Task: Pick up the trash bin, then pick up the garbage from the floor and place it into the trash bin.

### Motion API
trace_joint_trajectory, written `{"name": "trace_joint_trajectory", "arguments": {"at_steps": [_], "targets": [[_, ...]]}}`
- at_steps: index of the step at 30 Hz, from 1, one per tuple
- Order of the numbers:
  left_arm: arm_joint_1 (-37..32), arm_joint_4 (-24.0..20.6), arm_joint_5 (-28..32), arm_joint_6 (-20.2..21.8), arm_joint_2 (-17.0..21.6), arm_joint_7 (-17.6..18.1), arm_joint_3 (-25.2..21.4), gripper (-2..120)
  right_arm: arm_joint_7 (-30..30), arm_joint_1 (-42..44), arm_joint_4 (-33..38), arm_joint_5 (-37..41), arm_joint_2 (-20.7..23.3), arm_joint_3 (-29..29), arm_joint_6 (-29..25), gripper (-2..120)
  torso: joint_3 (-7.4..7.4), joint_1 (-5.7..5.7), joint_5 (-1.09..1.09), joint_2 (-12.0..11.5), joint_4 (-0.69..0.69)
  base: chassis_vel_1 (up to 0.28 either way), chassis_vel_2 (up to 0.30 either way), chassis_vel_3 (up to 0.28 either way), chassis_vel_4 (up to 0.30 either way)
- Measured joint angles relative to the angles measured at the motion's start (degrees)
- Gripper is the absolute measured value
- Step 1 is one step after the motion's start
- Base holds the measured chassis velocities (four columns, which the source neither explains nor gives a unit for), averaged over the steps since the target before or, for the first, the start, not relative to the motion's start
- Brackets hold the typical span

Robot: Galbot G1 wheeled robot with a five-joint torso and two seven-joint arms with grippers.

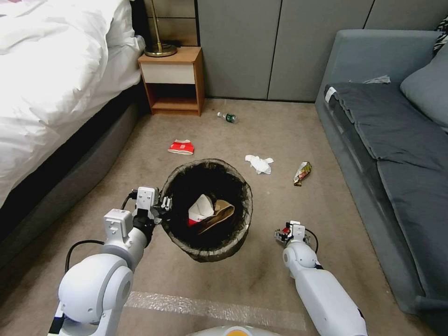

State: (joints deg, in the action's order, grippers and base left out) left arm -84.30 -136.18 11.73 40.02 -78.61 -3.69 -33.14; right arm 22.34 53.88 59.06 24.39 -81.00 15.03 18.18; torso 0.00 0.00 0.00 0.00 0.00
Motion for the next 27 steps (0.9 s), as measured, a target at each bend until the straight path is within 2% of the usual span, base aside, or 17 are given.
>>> {"name": "trace_joint_trajectory", "arguments": {"at_steps": [19, 22, 27], "targets": [[0.13, 0.26, -0.06, 0.0, -0.08, 0.0, 0.12, 3, -1.16, -1.9, -4.25, -0.37, -0.35, -0.1, -1.33, 100, 0.0, 0.0, 0.0, 0.01, 0.0, 0.0, 0.0, 0.0, 0.0], [0.13, 0.27, -0.06, -0.01, -0.03, 0.0, 0.15, 3, -1.48, -2.02, -4.59, -0.38, -0.42, -0.1, -1.67, 96, 0.0, 0.0, -0.01, 0.01, 0.0, 0.0, 0.0, 0.0, 0.0], [0.2, 0.41, -0.1, -0.01, 0.06, 0.0, 0.34, 3, -2.27, -1.73, -4.24, -0.37, -0.42, -0.12, -1.91, 81, 0.0, 0.0, 0.0, 0.01, 0.01, 0.0, 0.0, 0.0, 0.0]]}}
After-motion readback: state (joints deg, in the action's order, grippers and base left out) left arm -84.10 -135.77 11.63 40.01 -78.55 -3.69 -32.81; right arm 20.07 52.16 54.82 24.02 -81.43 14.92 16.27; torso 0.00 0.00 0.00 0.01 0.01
